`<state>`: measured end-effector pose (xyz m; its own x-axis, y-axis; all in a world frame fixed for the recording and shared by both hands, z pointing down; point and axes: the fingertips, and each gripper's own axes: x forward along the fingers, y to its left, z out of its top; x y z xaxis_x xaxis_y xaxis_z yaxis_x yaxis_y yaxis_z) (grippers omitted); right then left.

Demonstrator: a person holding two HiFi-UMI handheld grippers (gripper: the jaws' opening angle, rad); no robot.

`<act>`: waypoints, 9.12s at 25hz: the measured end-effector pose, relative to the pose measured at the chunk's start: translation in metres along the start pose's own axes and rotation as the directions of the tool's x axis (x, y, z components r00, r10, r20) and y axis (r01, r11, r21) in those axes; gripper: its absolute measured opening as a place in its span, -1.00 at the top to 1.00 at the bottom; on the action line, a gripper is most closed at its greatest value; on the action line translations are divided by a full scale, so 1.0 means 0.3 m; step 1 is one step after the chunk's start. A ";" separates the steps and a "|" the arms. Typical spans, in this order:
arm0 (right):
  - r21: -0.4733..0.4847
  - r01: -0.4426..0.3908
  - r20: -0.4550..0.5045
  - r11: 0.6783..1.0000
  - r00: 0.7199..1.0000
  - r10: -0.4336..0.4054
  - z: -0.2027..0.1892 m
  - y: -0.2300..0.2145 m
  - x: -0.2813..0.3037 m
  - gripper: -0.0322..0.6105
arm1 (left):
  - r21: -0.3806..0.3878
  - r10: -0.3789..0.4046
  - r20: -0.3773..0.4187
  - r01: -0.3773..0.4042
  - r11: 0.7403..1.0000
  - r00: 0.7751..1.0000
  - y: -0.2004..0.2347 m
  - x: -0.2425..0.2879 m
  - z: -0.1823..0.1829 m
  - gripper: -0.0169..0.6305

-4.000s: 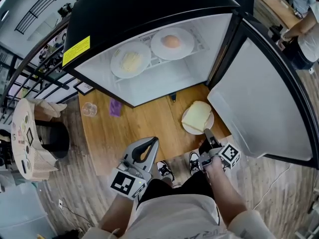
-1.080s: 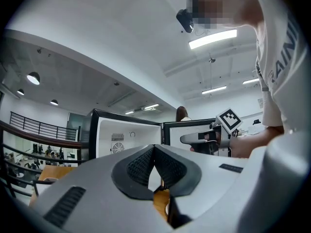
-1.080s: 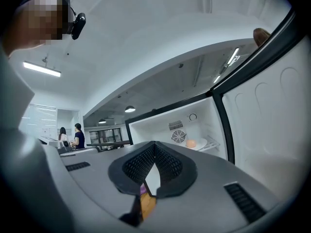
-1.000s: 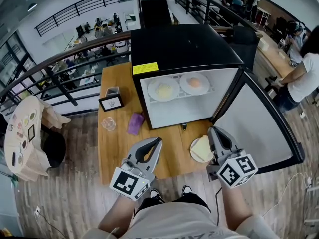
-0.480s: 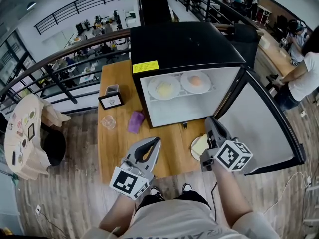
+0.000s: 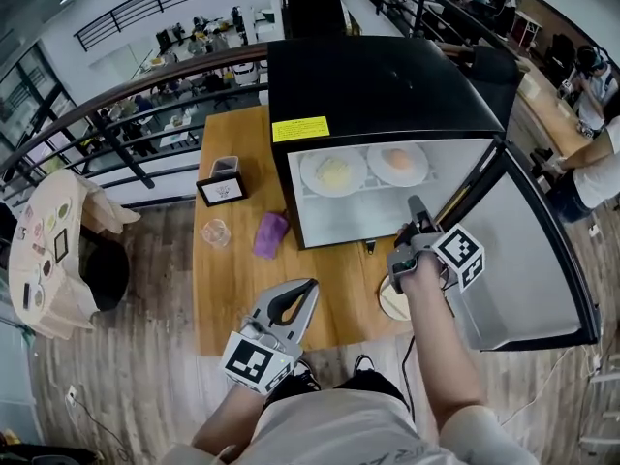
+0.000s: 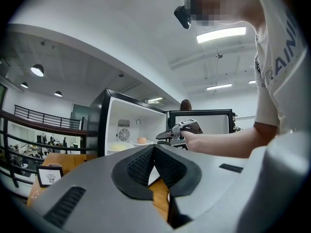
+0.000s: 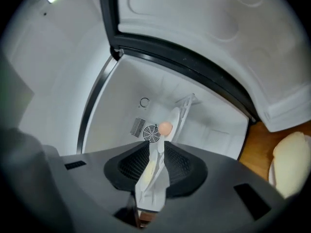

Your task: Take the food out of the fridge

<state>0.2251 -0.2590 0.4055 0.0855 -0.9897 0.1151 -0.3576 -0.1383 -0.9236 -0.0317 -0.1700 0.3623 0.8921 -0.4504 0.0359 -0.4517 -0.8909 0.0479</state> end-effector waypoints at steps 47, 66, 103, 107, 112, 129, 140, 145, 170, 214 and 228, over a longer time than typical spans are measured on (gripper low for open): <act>0.298 -0.062 0.079 0.953 0.996 0.040 0.041 -0.088 0.124 0.82 | -0.033 0.040 -0.026 -0.041 0.999 0.999 0.091 -0.006 -0.061 0.92; 0.252 -0.132 -0.027 0.959 0.989 0.143 -0.059 -0.046 -0.278 0.82 | -0.017 0.053 -0.010 -0.053 0.998 0.999 -0.006 -0.059 -0.039 0.92; 0.185 0.138 -0.659 0.973 0.752 0.019 -0.746 -0.686 -0.524 0.82 | -0.047 0.390 -0.121 -0.398 0.916 0.913 -0.203 -0.297 -0.301 0.92; 0.147 0.151 -0.677 0.978 0.736 -0.012 -0.765 -0.704 -0.529 0.82 | -0.060 0.395 -0.126 -0.405 0.913 0.910 -0.212 -0.296 -0.314 0.92; 0.110 0.183 -0.692 0.977 0.720 -0.057 -0.784 -0.719 -0.536 0.81 | -0.063 0.380 -0.133 -0.390 0.919 0.915 -0.212 -0.273 -0.322 0.92; -0.026 0.291 -0.771 0.956 0.603 -0.205 -0.830 -0.778 -0.589 0.51 | -0.082 0.335 -0.135 -0.348 0.934 0.932 -0.187 -0.233 -0.313 0.92; -0.062 0.364 -0.834 0.929 0.493 -0.249 -0.854 -0.829 -0.665 0.39 | -0.095 0.305 -0.121 -0.317 0.944 0.945 -0.193 -0.217 -0.308 0.92; -0.065 0.363 -0.847 0.929 0.472 -0.244 -0.855 -0.846 -0.694 0.40 | -0.096 0.293 -0.133 -0.307 0.947 0.947 -0.190 -0.211 -0.327 0.92; -0.618 -0.396 -0.439 0.679 0.891 0.121 -0.333 0.085 -0.480 0.84 | -0.004 0.117 0.003 -0.117 0.993 0.993 -0.085 0.009 -0.027 0.92; -0.146 -0.233 -0.412 0.961 0.898 0.155 -0.318 0.192 -0.092 0.57 | -0.013 0.149 0.061 -0.149 0.989 0.987 0.003 -0.089 0.035 0.92; 0.198 0.011 -0.341 0.980 0.938 0.058 -0.396 0.054 0.240 0.56 | -0.046 0.194 0.046 -0.192 0.980 0.980 0.120 -0.193 -0.007 0.92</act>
<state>0.1149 -0.3370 0.4422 -0.2582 -0.9494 0.1789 -0.1651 -0.1391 -0.9764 -0.0997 -0.1759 0.3641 0.7870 -0.6170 -0.0012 -0.6146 -0.7841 0.0863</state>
